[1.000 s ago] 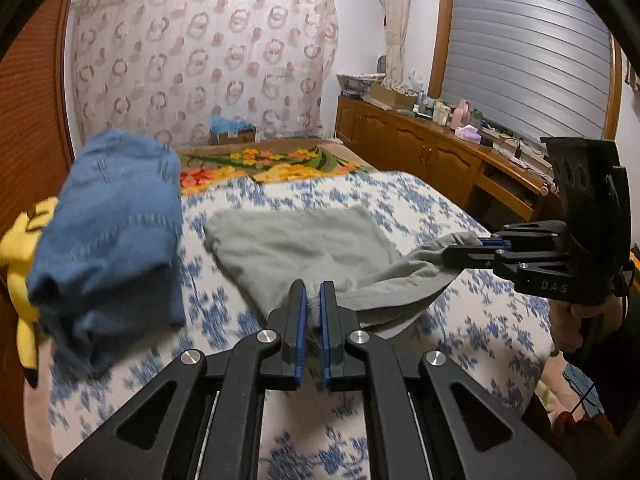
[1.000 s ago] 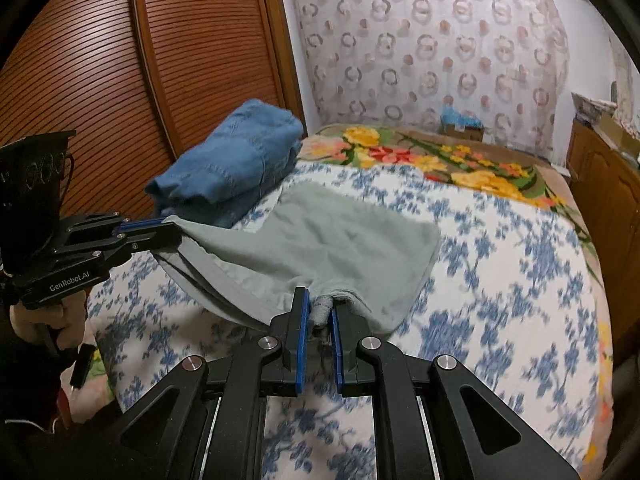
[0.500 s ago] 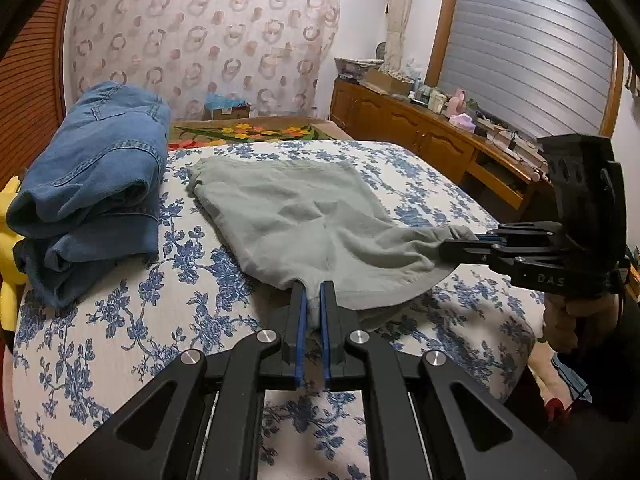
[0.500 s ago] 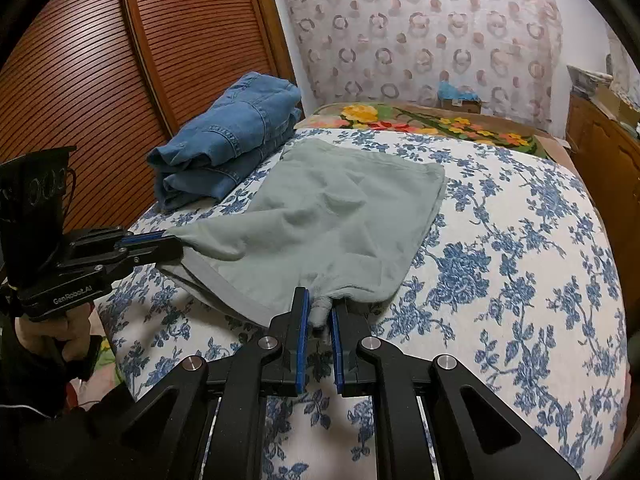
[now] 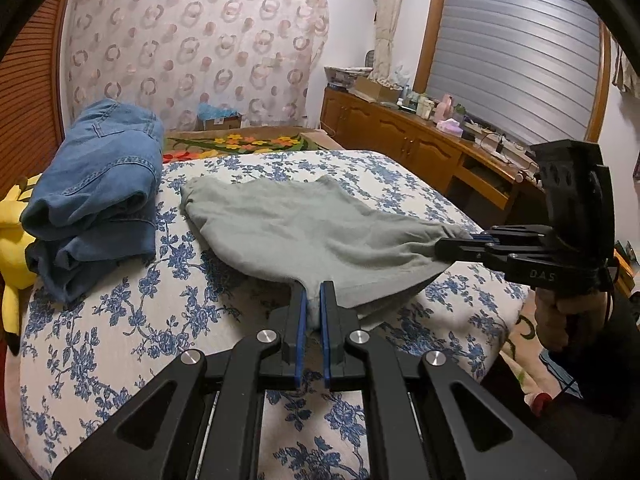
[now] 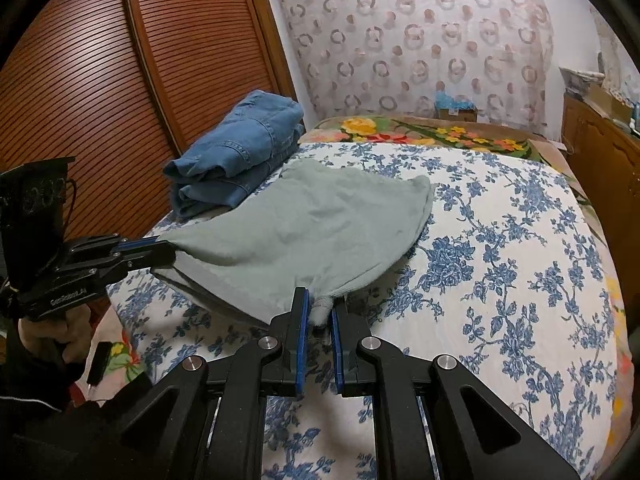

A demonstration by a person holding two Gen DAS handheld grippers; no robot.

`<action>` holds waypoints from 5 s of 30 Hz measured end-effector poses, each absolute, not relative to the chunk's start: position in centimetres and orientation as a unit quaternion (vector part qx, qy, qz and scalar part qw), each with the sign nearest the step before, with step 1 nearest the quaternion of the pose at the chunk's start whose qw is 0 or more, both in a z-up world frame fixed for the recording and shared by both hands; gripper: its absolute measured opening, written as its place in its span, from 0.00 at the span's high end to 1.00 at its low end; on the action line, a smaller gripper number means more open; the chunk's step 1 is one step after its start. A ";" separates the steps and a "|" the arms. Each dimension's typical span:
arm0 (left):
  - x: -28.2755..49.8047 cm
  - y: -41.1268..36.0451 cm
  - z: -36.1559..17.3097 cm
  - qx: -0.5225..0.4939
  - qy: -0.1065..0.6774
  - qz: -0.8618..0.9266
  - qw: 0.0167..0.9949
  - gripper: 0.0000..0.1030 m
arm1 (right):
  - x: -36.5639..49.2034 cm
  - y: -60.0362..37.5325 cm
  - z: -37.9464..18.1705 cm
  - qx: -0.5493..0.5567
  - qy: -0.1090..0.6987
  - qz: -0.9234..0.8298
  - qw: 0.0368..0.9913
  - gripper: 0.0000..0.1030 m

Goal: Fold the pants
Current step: 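Lower the held hem onto the collar end with both tools, then open both tools to release the hem on the sweatshirt, then move both open tools to the folded edge of the sweatshirt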

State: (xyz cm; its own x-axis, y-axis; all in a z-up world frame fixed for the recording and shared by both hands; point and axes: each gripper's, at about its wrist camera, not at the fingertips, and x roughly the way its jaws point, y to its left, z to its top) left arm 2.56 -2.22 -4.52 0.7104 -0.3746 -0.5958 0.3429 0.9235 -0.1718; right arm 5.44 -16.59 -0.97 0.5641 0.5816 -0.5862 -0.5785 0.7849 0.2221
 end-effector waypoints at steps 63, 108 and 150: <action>9.0 -1.2 -2.1 -0.016 0.305 -0.160 0.939 0.93 | 10.3 -13.9 1.5 -0.023 0.292 0.309 0.905 0.90; 10.9 -1.1 -10.7 0.001 0.417 -0.112 0.902 0.21 | 13.0 -11.9 -5.3 -0.078 0.384 0.241 0.888 0.38; 10.8 -1.0 -10.8 0.000 0.415 -0.114 0.903 0.21 | 10.9 -17.8 -4.2 -0.023 0.387 0.257 0.885 0.95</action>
State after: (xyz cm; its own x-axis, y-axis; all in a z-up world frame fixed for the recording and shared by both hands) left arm 10.80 -1.00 -10.76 0.6291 -0.2056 -0.7497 0.2052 0.9741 -0.0949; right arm 10.93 -17.75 -4.17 0.5690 0.4372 -0.6965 -0.4725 0.8670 0.1582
